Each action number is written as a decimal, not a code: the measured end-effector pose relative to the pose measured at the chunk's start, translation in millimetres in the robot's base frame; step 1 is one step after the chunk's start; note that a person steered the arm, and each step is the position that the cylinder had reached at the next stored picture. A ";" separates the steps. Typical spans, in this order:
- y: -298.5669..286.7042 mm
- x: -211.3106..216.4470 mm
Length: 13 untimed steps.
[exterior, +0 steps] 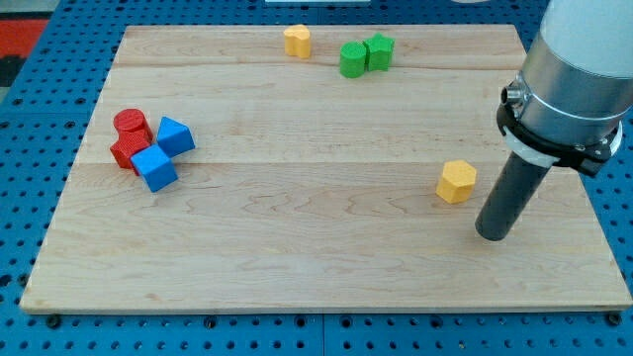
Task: Move the yellow hexagon to top center
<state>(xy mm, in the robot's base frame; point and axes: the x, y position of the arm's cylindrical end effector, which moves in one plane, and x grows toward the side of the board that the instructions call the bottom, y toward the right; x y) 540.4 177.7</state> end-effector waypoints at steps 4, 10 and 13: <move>-6.2 -43.6; -150.9 -167.0; -135.4 -173.0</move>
<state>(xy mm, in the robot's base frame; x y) 367.4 42.3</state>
